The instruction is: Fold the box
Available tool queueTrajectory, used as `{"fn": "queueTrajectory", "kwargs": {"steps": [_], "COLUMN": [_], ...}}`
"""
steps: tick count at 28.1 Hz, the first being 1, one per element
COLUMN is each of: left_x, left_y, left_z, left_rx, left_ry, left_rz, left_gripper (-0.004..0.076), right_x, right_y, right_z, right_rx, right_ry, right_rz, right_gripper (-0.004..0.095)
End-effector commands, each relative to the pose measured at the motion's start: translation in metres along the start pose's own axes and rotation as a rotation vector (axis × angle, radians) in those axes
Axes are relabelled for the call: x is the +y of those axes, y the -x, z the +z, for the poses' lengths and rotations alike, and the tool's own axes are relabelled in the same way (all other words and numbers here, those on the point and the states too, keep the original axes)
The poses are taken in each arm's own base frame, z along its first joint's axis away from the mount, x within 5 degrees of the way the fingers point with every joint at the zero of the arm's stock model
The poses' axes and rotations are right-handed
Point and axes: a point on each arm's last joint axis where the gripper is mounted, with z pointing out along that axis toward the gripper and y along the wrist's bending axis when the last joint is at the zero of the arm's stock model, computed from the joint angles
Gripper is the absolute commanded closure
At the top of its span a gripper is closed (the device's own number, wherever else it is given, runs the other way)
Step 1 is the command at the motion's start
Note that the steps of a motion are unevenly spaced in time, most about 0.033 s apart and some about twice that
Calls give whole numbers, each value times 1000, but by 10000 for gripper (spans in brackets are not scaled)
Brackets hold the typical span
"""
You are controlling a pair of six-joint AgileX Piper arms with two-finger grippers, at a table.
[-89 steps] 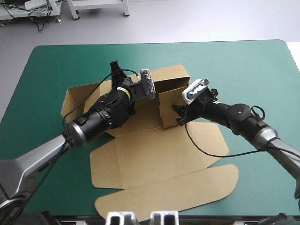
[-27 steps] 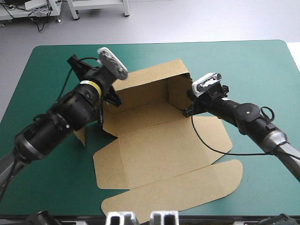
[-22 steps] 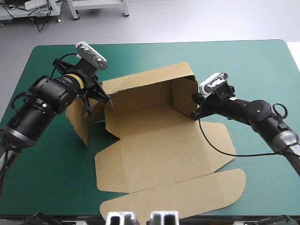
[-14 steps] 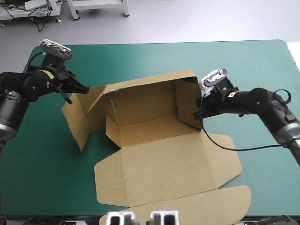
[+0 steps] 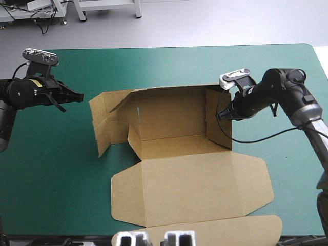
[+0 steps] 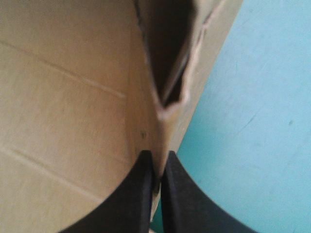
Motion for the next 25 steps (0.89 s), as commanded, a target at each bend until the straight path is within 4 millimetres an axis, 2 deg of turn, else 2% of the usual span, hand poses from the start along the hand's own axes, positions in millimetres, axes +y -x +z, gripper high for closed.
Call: {"fn": "queueTrajectory", "kwargs": {"steps": [1,3,8,10,14,16,18,20,25], "left_x": [0,0,0,-1,-1,-1,-1,-1,-1], "left_y": [13,13,14,14,15,15,15,15,15], "left_z": [-21,-21,-22,-22,-22,-22,-22,-22,-22], "left_rx": [-130,-130,-140,-143,-147,-149,-151,-154,-154], "left_ry": [20,20,15,8,0,0,1,2,2], "left_rz": [-13,-13,-19,-24,-29,-29,-29,-28,-28], "left_gripper": [710,711,711,712,712,712,712,712,712], "right_x": [-13,-18,-25,-29,-32,-32,-30,-29,-25], "right_y": [30,49,74,81,93,97,99,102,100], "right_z": [10,13,19,25,28,22,13,2,-17], "right_rx": [-51,-69,-82,-72,-81,-98,-103,-134,-173], "right_ry": [-28,-30,-30,-30,-30,-32,-29,-40,-62], "right_rz": [2,-1,-12,-18,-14,-19,-26,-17,-24], "right_gripper": [928,928,897,826,548,398,288,231,229]}}
